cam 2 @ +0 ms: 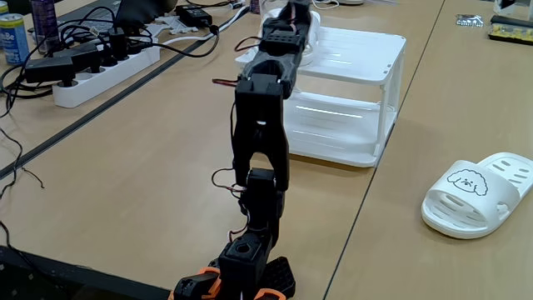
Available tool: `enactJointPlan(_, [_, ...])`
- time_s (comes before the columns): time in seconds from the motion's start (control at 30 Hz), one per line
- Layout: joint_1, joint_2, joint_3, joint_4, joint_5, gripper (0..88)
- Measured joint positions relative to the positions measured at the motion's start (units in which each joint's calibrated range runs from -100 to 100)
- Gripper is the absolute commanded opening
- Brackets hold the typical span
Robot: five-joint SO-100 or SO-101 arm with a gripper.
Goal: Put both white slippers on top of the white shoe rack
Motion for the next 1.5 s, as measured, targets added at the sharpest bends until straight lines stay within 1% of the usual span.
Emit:
enactJointPlan(0.07, [1.7,-2.1,2.2,0.0,0.0,14.1])
enactJointPlan(0.13, [3.6,-3.3,3.9,0.0,0.0,1.3])
enactJointPlan(0.17, [4.2,-3.5,4.7,0.0,0.0,0.2])
enactJointPlan(0.2, [4.5,-3.5,5.3,0.0,0.0,1.9])
enactJointPlan(0.27, [4.4,-3.5,6.6,0.0,0.0,0.7])
enactJointPlan(0.57, [4.5,-0.5,9.7,0.0,0.0,0.7])
enactJointPlan(0.8, [2.8,3.4,9.8,0.0,0.0,0.7])
enactJointPlan(1.1, [-2.1,3.5,9.8,0.0,0.0,0.7])
enactJointPlan(1.27, [-2.5,3.5,9.8,0.0,0.0,0.7])
enactJointPlan(1.37, [0.7,3.5,9.8,0.0,0.0,0.7])
enactJointPlan(1.5, [8.6,2.1,9.9,0.0,0.0,0.7])
